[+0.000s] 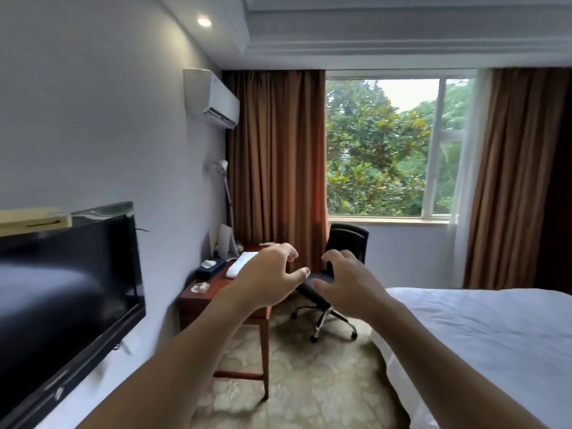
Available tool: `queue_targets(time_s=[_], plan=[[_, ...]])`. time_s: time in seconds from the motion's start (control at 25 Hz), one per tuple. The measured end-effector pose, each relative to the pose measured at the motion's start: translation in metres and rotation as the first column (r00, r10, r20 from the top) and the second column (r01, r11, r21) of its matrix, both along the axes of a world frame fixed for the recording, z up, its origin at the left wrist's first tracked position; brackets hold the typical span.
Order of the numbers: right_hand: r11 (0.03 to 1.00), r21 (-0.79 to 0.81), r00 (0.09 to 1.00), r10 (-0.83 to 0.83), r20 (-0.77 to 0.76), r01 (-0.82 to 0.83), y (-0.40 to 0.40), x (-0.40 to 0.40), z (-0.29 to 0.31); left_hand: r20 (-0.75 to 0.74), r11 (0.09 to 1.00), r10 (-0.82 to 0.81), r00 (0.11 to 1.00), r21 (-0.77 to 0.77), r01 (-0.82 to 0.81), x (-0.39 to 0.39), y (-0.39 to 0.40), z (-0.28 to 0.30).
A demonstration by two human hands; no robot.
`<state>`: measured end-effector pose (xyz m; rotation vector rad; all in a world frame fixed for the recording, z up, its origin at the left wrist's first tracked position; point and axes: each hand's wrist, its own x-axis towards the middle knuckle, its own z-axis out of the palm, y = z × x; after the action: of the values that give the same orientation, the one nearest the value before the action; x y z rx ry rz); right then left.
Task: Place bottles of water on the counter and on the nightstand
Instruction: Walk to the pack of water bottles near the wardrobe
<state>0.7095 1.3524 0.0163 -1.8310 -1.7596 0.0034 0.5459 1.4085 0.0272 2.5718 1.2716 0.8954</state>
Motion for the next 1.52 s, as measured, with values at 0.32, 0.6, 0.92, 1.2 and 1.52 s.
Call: queue_targets(time_s=[0.32, 0.6, 0.92, 1.2, 1.52], plan=[[0.943, 0.077, 0.945, 0.327, -0.031, -0.324, 0.088, -0.075, 0.011, 0.040, 0.945, 0.328, 0.944, -0.030, -0.327, -0.087, 0.033, 0.003], [0.495, 0.058, 0.494, 0.869, -0.033, -0.867, 0.080, -0.312, -0.017, 0.058, 0.530, 0.848, 0.526, -0.088, -0.844, -0.281, -0.081, -0.033], [-0.193, 0.004, -0.193, 0.981, 0.001, -0.981, -0.153, -0.535, -0.013, 0.083, -0.142, 0.985, -0.151, -0.105, -0.984, -0.411, -0.373, -0.029], [-0.660, -0.012, -0.659, 0.751, -0.036, -0.752, -0.355, -0.574, -0.018, 0.100, -0.658, 0.738, -0.668, -0.113, -0.744, -0.341, -0.588, -0.038], [-0.966, -0.022, -0.965, 0.257, -0.043, -0.257, -0.516, -0.482, -0.029, 0.060, -0.977, 0.154, -0.986, -0.141, -0.161, -0.121, -0.693, -0.053]])
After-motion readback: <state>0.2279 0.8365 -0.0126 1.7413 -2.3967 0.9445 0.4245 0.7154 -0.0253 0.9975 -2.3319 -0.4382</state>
